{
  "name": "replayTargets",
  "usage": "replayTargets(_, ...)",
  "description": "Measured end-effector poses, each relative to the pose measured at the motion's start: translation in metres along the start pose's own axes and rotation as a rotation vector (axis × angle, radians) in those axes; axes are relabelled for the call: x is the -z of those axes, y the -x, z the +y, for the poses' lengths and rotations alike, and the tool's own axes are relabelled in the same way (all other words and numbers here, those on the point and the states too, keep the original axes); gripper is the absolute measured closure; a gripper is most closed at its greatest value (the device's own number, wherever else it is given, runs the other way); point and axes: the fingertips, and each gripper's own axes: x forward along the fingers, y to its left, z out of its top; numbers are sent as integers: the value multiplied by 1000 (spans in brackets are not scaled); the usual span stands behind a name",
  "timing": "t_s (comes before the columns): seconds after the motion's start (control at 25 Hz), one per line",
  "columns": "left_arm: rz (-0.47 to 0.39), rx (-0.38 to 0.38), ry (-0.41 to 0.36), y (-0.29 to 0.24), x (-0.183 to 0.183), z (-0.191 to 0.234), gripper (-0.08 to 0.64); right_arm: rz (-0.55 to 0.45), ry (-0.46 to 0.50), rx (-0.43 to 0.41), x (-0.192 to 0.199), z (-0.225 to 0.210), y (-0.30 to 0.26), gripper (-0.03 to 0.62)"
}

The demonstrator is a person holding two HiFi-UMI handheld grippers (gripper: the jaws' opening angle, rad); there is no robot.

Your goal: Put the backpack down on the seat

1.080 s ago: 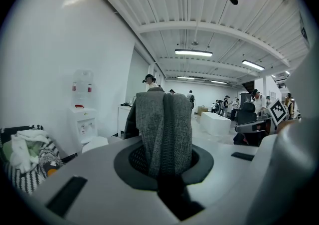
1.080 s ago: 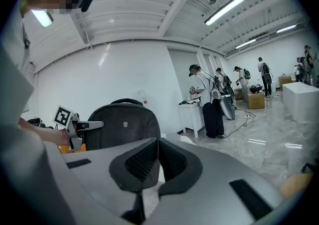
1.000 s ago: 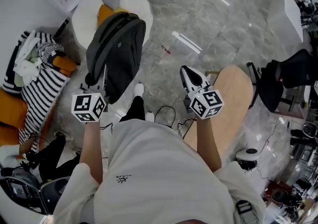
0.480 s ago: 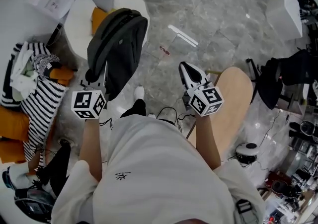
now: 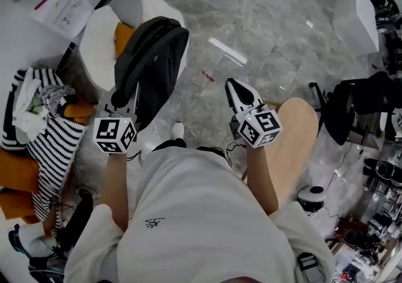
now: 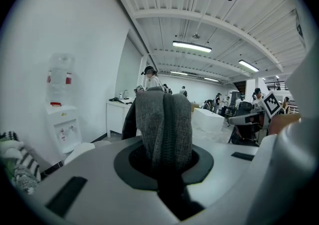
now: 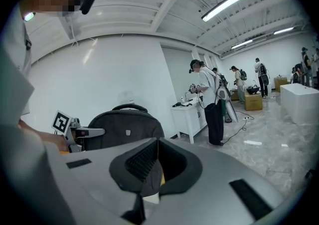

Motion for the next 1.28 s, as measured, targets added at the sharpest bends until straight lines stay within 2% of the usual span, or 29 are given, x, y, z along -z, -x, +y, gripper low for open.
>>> replayTargets(0.6,-11,-7,17,-21,-8,31,491,-2,8,8,-18,-11,-35,568)
replayTargets(1.04,-17,-109,40,-47,-17,55,491,30,40,-120,-38,-28,-106,568)
replayTargets(1.28,-9,-217,79,-77,-25,71,491,103,53,-225,-42,-51,-160,568)
